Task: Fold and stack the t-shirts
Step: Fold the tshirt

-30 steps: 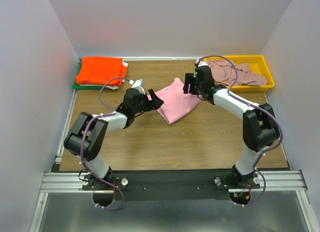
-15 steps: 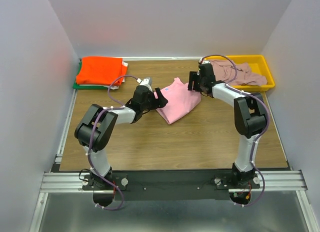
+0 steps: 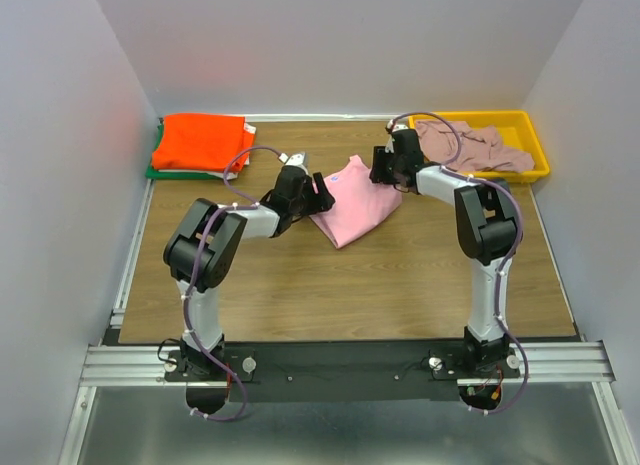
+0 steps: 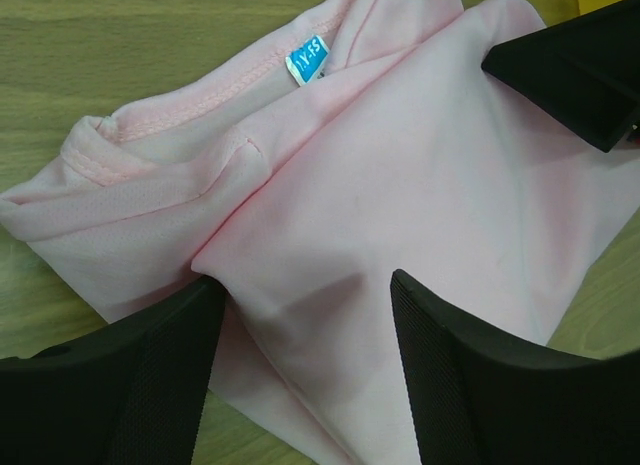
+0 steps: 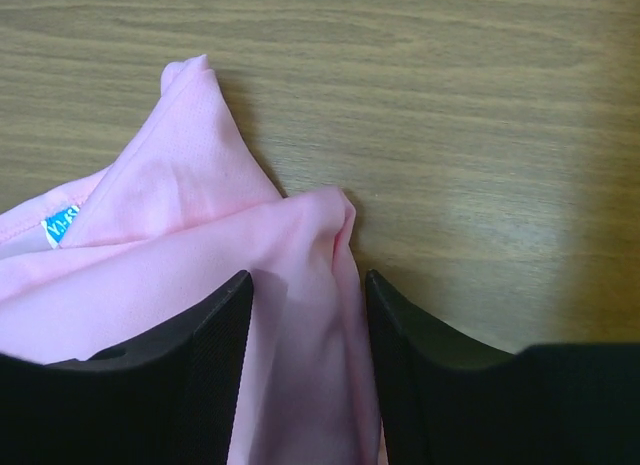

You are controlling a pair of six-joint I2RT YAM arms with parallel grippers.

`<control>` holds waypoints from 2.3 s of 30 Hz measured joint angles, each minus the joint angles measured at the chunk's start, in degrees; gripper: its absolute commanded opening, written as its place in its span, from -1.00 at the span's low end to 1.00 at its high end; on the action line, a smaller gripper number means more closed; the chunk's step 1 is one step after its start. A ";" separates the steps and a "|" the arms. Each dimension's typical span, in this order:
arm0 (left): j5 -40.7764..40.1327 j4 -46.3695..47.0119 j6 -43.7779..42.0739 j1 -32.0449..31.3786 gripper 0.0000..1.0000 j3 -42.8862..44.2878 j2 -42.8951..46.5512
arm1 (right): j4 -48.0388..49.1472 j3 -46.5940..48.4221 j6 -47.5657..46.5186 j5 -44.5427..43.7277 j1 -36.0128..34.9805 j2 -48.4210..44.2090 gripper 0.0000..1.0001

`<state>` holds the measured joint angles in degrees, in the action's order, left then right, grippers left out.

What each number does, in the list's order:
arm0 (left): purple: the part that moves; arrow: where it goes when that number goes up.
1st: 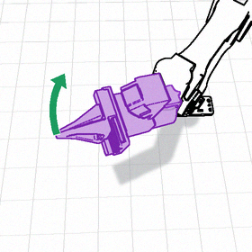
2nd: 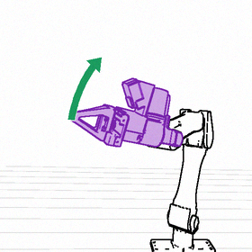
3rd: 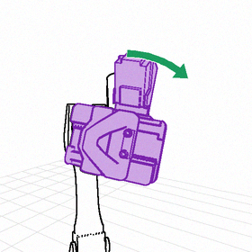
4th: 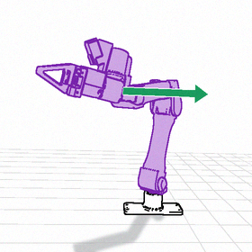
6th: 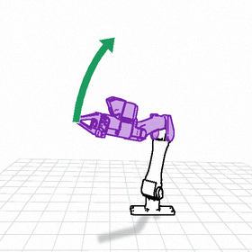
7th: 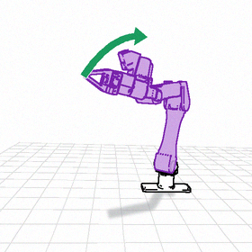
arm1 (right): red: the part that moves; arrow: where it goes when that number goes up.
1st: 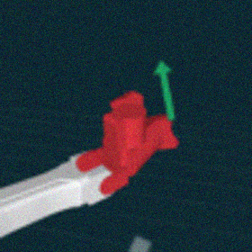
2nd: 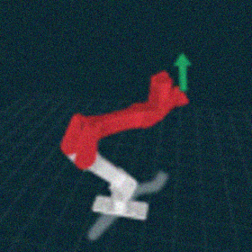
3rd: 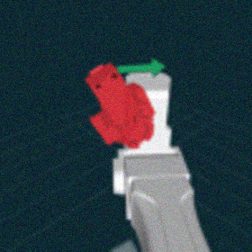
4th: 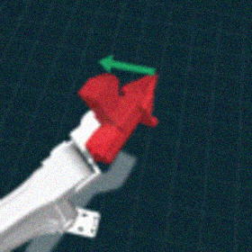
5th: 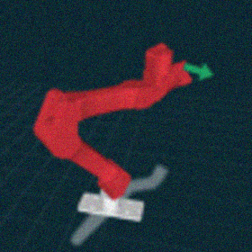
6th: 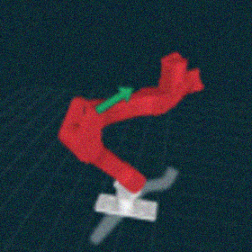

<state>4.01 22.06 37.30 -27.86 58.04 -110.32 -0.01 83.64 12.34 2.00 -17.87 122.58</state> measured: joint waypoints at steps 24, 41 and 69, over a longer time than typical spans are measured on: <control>-2.01 0.20 -4.59 -2.84 -0.67 -4.74 1.66 | -0.31 -29.46 8.26 3.43 -2.08 -26.56 -0.97; -6.82 0.92 1.40 -12.44 -1.00 -22.49 20.04 | -3.08 -41.13 11.54 -2.80 -4.83 -39.54 -0.99; -17.73 4.35 6.03 -14.10 -1.00 -33.48 36.63 | 9.66 -30.97 8.57 3.02 -5.70 -29.92 -0.99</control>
<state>-13.72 26.41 43.33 -41.95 24.56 -73.69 9.65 52.66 20.91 5.02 -23.57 92.66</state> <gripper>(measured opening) 0.010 0.012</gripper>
